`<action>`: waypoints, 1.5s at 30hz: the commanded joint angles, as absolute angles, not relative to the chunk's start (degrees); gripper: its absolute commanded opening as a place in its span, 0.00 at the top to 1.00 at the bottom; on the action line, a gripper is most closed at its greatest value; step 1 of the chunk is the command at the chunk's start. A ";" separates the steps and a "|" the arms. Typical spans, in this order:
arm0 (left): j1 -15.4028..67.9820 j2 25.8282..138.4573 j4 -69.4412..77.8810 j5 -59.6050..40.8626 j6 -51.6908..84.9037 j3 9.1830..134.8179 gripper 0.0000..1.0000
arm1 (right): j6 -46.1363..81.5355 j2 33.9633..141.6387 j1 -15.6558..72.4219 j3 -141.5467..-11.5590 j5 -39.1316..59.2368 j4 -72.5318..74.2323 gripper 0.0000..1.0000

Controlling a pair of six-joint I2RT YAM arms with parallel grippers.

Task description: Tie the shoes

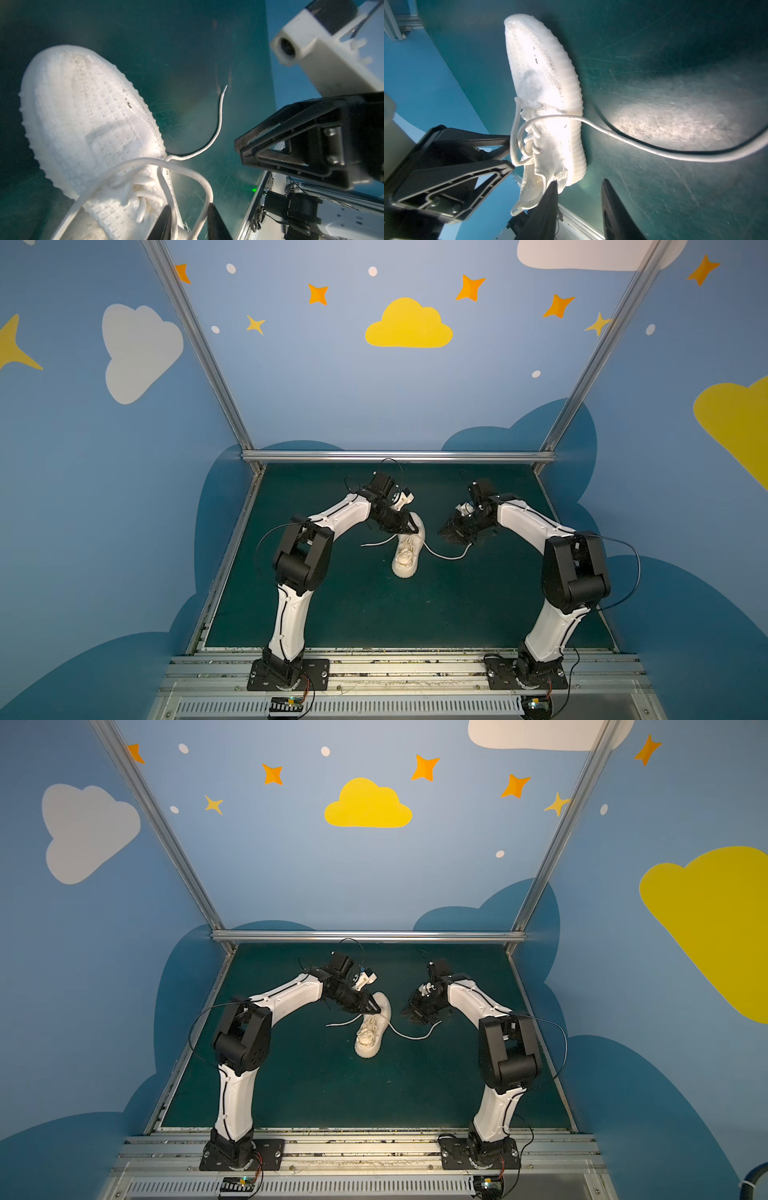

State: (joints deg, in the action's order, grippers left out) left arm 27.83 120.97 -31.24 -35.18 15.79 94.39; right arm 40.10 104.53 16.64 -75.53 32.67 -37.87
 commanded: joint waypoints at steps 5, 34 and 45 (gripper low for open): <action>27.78 120.43 -32.04 -31.59 14.46 94.41 0.71 | 40.08 107.62 16.75 -76.86 34.65 -37.27 0.65; 28.74 120.31 -27.51 -33.16 17.12 91.02 0.77 | 46.98 111.52 17.79 -77.64 47.67 -23.53 0.68; 27.13 117.44 -26.56 -33.13 17.98 88.95 0.89 | 49.15 114.31 19.57 -77.63 51.91 -19.47 0.69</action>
State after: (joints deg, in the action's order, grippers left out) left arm 28.14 120.14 -27.07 -32.40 17.47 89.89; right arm 48.10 112.88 19.00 -76.66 49.41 -21.58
